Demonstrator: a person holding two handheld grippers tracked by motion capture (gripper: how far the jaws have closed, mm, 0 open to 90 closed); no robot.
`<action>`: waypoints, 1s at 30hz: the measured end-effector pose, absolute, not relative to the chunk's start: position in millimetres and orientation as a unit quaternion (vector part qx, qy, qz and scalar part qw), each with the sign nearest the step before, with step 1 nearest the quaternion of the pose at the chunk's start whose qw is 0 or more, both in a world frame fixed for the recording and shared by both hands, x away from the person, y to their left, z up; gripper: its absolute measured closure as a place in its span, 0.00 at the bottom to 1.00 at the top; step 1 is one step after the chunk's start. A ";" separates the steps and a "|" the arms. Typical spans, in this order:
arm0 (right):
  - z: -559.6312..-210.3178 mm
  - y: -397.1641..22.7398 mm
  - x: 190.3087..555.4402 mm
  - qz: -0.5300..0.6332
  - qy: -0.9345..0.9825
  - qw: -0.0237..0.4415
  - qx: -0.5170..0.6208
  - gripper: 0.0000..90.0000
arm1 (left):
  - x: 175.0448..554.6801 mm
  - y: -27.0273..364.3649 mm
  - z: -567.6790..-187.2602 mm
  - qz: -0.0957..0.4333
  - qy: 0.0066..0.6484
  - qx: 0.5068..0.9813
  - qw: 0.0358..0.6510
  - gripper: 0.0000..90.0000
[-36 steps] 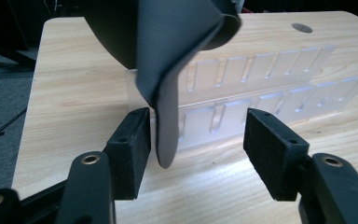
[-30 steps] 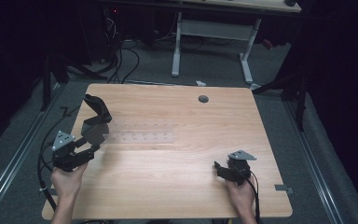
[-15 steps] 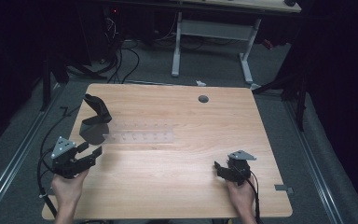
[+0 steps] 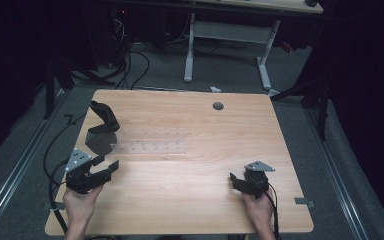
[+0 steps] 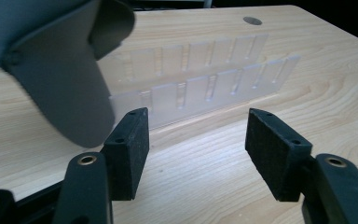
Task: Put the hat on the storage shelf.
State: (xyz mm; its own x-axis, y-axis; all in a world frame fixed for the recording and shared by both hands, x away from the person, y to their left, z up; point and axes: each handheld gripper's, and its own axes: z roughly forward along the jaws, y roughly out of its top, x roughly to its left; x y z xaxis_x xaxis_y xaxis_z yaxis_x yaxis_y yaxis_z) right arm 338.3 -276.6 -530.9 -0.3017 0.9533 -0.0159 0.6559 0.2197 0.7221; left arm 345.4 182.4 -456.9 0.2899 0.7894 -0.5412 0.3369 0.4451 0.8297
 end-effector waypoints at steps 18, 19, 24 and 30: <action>-530.9 -276.6 338.1 0.313 0.745 0.237 0.540 0.36 | 342.3 142.8 -459.9 0.143 0.539 0.535 0.635 0.45; -530.9 -276.6 338.1 0.313 0.745 0.237 0.540 0.36 | 342.2 140.8 -459.9 0.140 0.538 0.536 0.635 0.45; -531.0 -276.6 338.1 0.313 0.745 0.238 0.539 0.36 | 341.6 132.5 -461.2 0.136 0.529 0.548 0.633 0.45; -531.0 -276.7 338.1 0.313 0.745 0.238 0.538 0.36 | 341.4 124.8 -463.2 0.133 0.523 0.550 0.637 0.44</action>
